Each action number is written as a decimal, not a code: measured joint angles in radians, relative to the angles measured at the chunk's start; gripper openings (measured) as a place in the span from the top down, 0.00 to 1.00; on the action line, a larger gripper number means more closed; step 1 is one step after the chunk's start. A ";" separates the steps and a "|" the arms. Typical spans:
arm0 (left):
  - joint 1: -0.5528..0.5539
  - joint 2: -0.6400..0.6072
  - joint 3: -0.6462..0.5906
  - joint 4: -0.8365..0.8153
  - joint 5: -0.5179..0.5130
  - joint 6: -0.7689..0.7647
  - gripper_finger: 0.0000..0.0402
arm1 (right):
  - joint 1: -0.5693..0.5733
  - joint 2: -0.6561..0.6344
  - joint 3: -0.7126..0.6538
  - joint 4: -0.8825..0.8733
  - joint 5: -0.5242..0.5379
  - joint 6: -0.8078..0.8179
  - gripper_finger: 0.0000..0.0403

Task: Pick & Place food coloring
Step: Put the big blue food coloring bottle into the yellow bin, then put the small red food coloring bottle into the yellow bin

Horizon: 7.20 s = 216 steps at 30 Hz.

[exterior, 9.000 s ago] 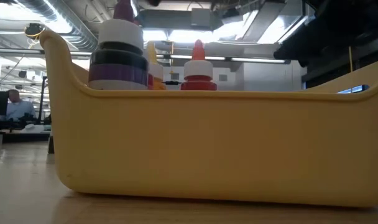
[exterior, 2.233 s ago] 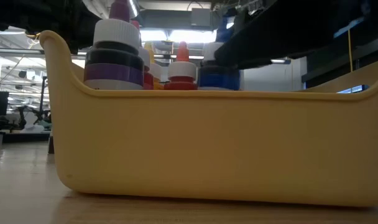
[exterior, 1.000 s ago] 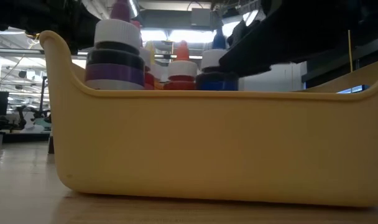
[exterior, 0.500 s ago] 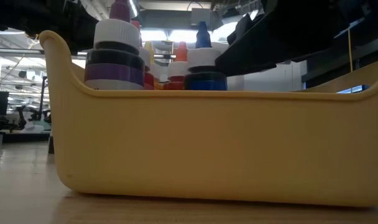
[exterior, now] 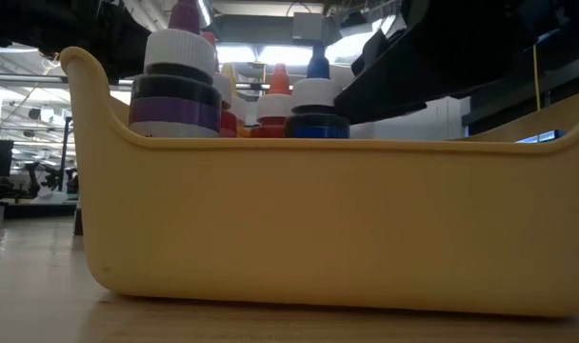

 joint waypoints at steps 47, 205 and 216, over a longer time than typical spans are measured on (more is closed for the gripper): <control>0.000 0.000 0.000 0.000 0.000 0.000 0.68 | -0.005 0.006 -0.001 0.076 -0.033 -0.003 0.43; 0.024 0.711 0.557 -1.163 0.690 -0.586 0.69 | 0.090 -0.685 -0.364 -0.297 0.340 0.128 0.40; 0.024 0.710 0.559 -1.163 0.690 -0.605 0.85 | 0.090 -0.685 -0.364 -0.301 0.340 0.124 0.40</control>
